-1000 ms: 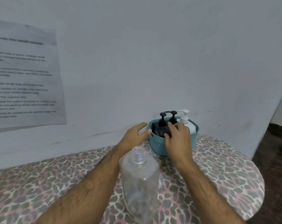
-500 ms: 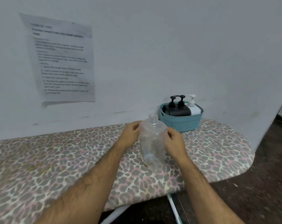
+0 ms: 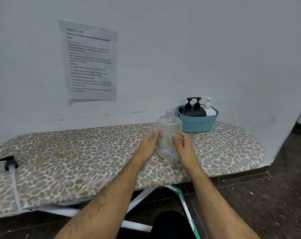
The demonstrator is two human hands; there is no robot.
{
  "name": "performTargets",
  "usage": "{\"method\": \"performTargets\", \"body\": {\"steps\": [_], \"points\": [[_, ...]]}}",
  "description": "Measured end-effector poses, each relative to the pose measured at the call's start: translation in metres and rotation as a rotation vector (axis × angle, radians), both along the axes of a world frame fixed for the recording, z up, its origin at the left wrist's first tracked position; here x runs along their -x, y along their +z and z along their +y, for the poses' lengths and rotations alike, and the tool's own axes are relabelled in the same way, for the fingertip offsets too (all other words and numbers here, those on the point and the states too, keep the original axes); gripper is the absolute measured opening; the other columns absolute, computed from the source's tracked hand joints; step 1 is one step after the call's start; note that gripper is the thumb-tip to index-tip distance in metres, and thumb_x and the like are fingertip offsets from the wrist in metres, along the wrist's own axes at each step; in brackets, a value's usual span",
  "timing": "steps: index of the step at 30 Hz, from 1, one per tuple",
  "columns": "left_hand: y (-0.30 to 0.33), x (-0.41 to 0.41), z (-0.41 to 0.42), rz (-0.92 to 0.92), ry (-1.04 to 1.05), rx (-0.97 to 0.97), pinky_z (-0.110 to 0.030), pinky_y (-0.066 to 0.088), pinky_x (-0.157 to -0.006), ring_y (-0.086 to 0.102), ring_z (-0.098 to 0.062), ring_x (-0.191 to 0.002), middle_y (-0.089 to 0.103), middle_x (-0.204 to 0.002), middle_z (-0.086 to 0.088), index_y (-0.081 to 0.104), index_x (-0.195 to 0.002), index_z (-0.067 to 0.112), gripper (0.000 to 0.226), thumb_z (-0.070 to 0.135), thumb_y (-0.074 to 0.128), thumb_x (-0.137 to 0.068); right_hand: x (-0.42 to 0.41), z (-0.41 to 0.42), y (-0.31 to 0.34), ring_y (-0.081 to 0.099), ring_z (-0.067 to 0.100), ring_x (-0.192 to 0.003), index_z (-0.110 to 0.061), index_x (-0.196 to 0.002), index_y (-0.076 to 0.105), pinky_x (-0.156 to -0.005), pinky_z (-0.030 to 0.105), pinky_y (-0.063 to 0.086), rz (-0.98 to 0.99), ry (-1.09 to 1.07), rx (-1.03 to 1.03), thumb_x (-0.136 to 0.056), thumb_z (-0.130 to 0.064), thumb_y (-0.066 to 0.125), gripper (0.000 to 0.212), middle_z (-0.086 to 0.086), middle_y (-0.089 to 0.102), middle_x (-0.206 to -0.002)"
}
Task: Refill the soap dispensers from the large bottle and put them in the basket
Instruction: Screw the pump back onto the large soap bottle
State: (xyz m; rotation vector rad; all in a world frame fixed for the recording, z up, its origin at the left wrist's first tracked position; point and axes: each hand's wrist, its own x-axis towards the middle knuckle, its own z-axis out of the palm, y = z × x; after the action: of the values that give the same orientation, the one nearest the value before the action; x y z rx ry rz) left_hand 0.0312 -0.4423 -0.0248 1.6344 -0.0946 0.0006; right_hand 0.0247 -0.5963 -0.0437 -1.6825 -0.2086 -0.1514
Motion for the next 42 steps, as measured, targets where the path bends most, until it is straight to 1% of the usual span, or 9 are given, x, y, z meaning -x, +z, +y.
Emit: {"method": "performTargets", "body": {"steps": [3,7,12,15,19,24,31,35,42], "points": [[0.003,0.01,0.008,-0.017,0.005,-0.003,-0.022,0.055,-0.079,0.07,-0.003,-0.094,0.072,-0.102,0.015,0.066,-0.104,0.034,0.022,0.037,0.044,-0.103,0.005,0.008,0.001,0.054,0.016,-0.122,-0.027,-0.145,0.035,-0.102,0.036,0.047,0.016,0.03,0.024,-0.069,-0.069,0.071,0.094,0.001,0.053,-0.135],[0.012,0.028,0.03,-0.046,0.049,0.011,-0.016,0.055,-0.069,0.07,0.004,-0.084,0.074,-0.086,0.024,0.064,-0.099,0.035,0.018,0.03,0.047,-0.104,0.009,0.03,0.006,0.055,0.014,-0.12,-0.04,-0.136,0.035,-0.102,0.037,0.047,-0.007,0.087,0.009,-0.068,-0.05,0.084,0.084,-0.001,0.054,-0.13],[0.02,0.056,0.084,-0.079,0.17,-0.042,-0.031,0.058,-0.085,0.07,0.002,-0.088,0.073,-0.09,0.024,0.065,-0.101,0.039,0.013,0.035,0.052,-0.101,0.011,0.084,0.013,0.054,0.015,-0.121,-0.03,-0.143,0.036,-0.101,0.044,0.05,-0.015,0.204,-0.003,-0.072,-0.028,0.088,0.089,-0.001,0.054,-0.129],[0.022,0.074,0.123,-0.088,0.271,-0.055,-0.043,0.057,-0.093,0.07,-0.008,-0.099,0.073,-0.103,0.014,0.067,-0.108,0.036,0.014,0.038,0.056,-0.099,0.014,0.127,0.015,0.055,0.015,-0.121,-0.029,-0.144,0.035,-0.099,0.043,0.051,-0.016,0.295,-0.002,-0.072,-0.024,0.089,0.09,-0.002,0.054,-0.126],[0.022,0.097,0.171,-0.092,0.4,-0.094,-0.047,0.057,-0.092,0.069,-0.014,-0.104,0.071,-0.116,0.003,0.064,-0.125,0.025,0.045,0.054,0.062,-0.09,0.018,0.184,0.014,0.056,0.016,-0.118,-0.029,-0.144,0.033,-0.096,0.041,0.053,-0.01,0.391,0.005,-0.069,-0.026,0.09,0.094,-0.002,0.055,-0.125],[0.018,0.121,0.221,-0.105,0.509,-0.113,-0.038,0.058,-0.087,0.07,-0.011,-0.102,0.071,-0.116,0.004,0.064,-0.117,0.032,0.023,0.041,0.058,-0.097,0.027,0.244,0.013,0.058,0.015,-0.115,-0.027,-0.14,0.036,-0.091,0.038,0.054,-0.007,0.497,0.009,-0.067,-0.026,0.092,0.091,-0.002,0.056,-0.121],[0.005,0.127,0.264,-0.067,0.602,-0.216,-0.037,0.05,-0.101,0.059,-0.01,-0.119,0.062,-0.129,0.005,0.056,-0.136,0.021,0.046,0.044,0.058,-0.096,0.027,0.273,0.003,0.063,0.014,-0.108,-0.028,-0.131,0.044,-0.086,0.037,0.056,-0.023,0.527,0.046,-0.064,-0.032,0.091,0.083,-0.002,0.061,-0.115],[0.006,0.125,0.285,-0.089,0.669,-0.247,-0.027,0.05,-0.094,0.06,-0.008,-0.112,0.063,-0.12,0.007,0.061,-0.128,0.019,0.042,0.042,0.063,-0.094,0.025,0.276,-0.003,0.064,0.011,-0.106,-0.031,-0.13,0.043,-0.086,0.036,0.056,-0.051,0.547,0.067,-0.07,-0.027,0.089,0.076,-0.004,0.06,-0.115],[-0.002,0.121,0.339,-0.048,1.027,-0.347,-0.035,0.057,-0.086,0.068,-0.015,-0.092,0.07,-0.099,0.004,0.068,-0.113,0.016,0.031,0.041,0.062,-0.095,0.029,0.283,-0.021,0.064,0.006,-0.106,-0.046,-0.123,0.043,-0.09,0.032,0.054,-0.04,0.517,-0.013,-0.077,-0.026,0.084,0.066,-0.008,0.062,-0.116]]}}
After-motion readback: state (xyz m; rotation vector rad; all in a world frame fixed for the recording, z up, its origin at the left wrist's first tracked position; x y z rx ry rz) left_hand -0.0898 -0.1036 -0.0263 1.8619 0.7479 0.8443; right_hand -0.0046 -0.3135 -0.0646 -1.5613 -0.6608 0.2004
